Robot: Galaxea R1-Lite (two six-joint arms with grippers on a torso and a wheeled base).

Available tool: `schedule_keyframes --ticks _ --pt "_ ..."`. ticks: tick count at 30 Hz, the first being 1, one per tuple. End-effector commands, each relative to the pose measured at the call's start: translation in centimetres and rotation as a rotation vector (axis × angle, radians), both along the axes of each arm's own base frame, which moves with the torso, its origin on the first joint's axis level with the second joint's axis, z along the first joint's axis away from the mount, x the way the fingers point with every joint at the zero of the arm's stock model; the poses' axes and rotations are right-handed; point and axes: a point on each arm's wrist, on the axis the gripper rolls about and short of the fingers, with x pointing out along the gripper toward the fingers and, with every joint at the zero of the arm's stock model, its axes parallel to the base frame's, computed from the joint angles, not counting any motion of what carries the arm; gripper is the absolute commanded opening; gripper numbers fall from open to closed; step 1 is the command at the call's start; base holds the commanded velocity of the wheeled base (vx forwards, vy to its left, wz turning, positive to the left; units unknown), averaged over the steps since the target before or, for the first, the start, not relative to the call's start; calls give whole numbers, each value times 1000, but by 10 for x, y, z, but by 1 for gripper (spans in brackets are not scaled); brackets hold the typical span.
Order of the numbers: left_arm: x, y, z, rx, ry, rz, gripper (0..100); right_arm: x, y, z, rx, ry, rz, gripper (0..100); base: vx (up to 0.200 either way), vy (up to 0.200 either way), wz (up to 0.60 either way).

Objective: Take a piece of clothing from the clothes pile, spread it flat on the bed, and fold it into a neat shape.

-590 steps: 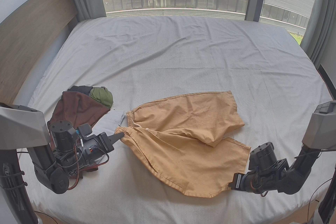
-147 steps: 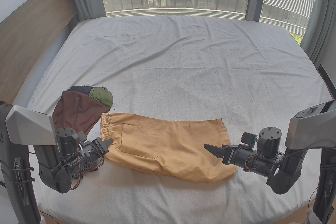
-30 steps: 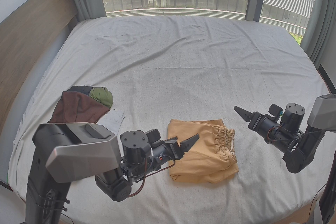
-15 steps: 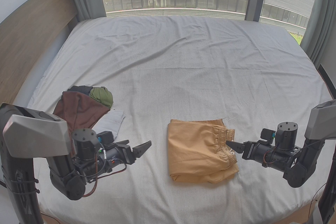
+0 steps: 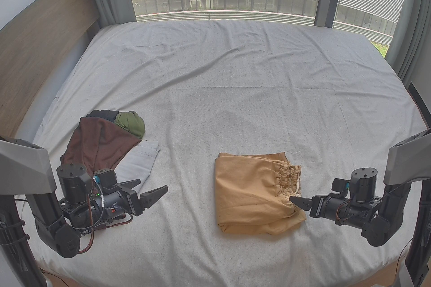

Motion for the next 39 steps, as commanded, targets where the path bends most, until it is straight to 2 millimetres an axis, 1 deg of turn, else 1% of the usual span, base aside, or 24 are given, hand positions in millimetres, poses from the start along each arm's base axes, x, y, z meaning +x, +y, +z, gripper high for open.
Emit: schedule_keyframes --ticks 1,2,4,5,6,15,18,20,26,29,34,39 --pt "-5 6 4 8 -10 1 100 2 -2 -23 -14 46 -8 100 0 0 0" --pt "-5 6 4 8 -10 1 100 3 -2 -23 -13 43 -9 100 0 0 0" --pt "-6 6 3 9 -3 -2 100 10 -4 -38 -14 46 -23 100 0 0 0" --pt "-6 6 3 10 -4 -2 100 10 -4 -39 -15 50 -23 100 0 0 0" --pt "-5 5 2 9 -3 -2 100 10 -4 -46 -20 74 -24 100 0 0 0" --pt "-6 5 1 11 5 -3 100 11 -1 -48 -18 76 -18 100 0 0 0" --pt "-7 4 1 11 8 -9 100 17 1 -56 -17 82 -22 100 0 0 0" --pt "-7 4 0 12 11 -9 100 17 3 -59 -12 95 -32 100 0 0 0" --pt "-7 4 1 10 8 -11 100 20 18 -67 74 139 -52 100 0 0 0" --pt "-7 4 1 8 8 -18 100 19 23 -70 85 151 -43 100 0 0 0" --pt "-8 4 1 8 10 -20 100 18 33 -68 124 162 -35 100 0 0 0" --pt "-9 5 2 8 8 -18 100 19 37 -68 132 159 -29 100 0 0 0"
